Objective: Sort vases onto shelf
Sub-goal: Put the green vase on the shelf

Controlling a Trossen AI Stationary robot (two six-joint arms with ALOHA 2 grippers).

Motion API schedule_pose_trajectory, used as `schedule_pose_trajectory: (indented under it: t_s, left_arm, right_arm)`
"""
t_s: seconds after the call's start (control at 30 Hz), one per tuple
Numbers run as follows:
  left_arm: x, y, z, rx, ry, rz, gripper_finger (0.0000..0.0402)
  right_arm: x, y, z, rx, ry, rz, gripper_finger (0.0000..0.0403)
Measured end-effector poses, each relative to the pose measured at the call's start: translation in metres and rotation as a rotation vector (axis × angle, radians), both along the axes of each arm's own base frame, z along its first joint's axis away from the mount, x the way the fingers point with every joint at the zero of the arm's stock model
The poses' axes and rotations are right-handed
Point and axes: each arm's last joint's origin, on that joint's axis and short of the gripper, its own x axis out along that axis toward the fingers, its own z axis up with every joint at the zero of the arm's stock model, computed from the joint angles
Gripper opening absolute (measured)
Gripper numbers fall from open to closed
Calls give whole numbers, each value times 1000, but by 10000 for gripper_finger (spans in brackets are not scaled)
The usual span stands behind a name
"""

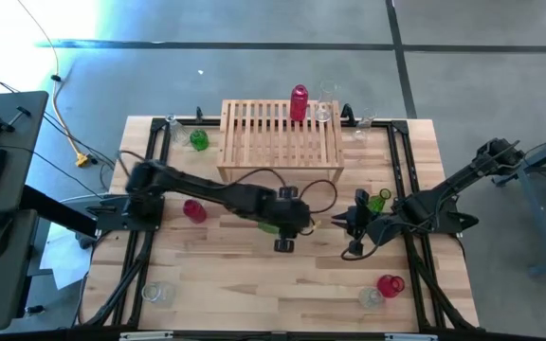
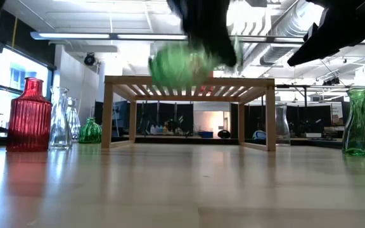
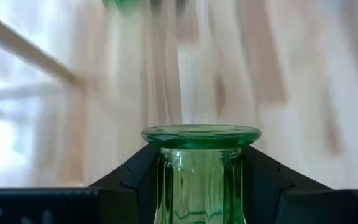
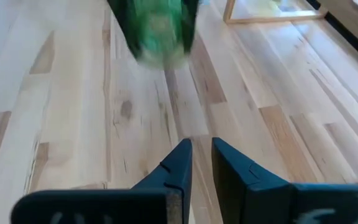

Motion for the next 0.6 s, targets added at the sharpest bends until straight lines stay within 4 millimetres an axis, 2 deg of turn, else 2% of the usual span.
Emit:
schedule_pose_trajectory:
  t_s: [0.17, 0.27, 0.47, 0.6]
  left_arm:
    - [-37, -15, 46, 37, -268, 72, 151]
    - [-67, -9, 64, 72, -440, 168, 151]
    - [-125, 38, 70, 76, -729, 294, 151]
    - [-149, 82, 73, 50, -927, 299, 151]
  right_arm:
    - [1, 0, 1, -8, -10, 11, 42]
    - [2, 1, 3, -21, -26, 28, 42]
    - [9, 2, 12, -53, -120, 70, 42]
    - [18, -3, 21, -98, -204, 73, 42]
